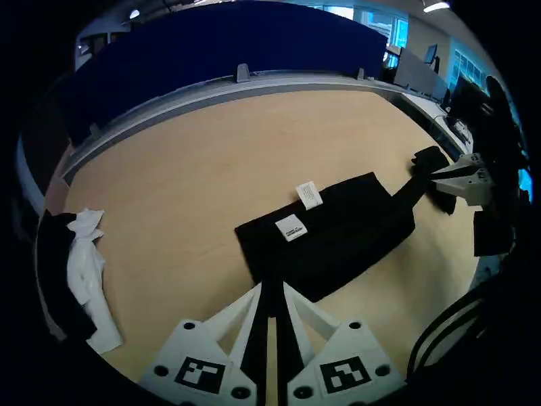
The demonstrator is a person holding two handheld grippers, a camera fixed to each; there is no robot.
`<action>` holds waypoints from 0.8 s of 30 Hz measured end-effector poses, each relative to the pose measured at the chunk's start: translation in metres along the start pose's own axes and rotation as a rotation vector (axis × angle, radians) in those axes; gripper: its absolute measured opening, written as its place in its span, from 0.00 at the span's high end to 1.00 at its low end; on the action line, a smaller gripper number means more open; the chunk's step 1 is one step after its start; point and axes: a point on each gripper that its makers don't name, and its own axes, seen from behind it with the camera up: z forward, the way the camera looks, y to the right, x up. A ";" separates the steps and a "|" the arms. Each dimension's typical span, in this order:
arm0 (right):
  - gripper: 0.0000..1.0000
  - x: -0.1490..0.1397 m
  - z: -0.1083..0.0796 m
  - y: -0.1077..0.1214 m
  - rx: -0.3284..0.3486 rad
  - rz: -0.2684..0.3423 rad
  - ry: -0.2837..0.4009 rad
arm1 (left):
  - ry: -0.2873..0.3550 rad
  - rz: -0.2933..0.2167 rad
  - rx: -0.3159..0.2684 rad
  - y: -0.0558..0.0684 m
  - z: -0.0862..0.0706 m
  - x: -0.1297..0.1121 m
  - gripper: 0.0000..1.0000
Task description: Fold towel
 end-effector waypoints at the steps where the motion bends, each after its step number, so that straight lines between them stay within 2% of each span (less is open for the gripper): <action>1: 0.89 -0.001 0.002 0.000 0.001 0.003 -0.004 | -0.004 -0.003 0.001 -0.001 0.002 -0.001 0.93; 11: 0.89 -0.009 0.018 0.005 -0.006 0.019 -0.026 | -0.023 0.022 0.010 -0.004 0.019 -0.002 0.93; 17: 0.89 -0.015 0.034 0.011 -0.023 0.043 -0.045 | -0.034 0.047 0.022 -0.006 0.037 -0.002 0.92; 24: 0.89 -0.021 0.051 0.014 -0.040 0.083 -0.057 | -0.039 0.052 0.018 -0.007 0.058 -0.003 0.88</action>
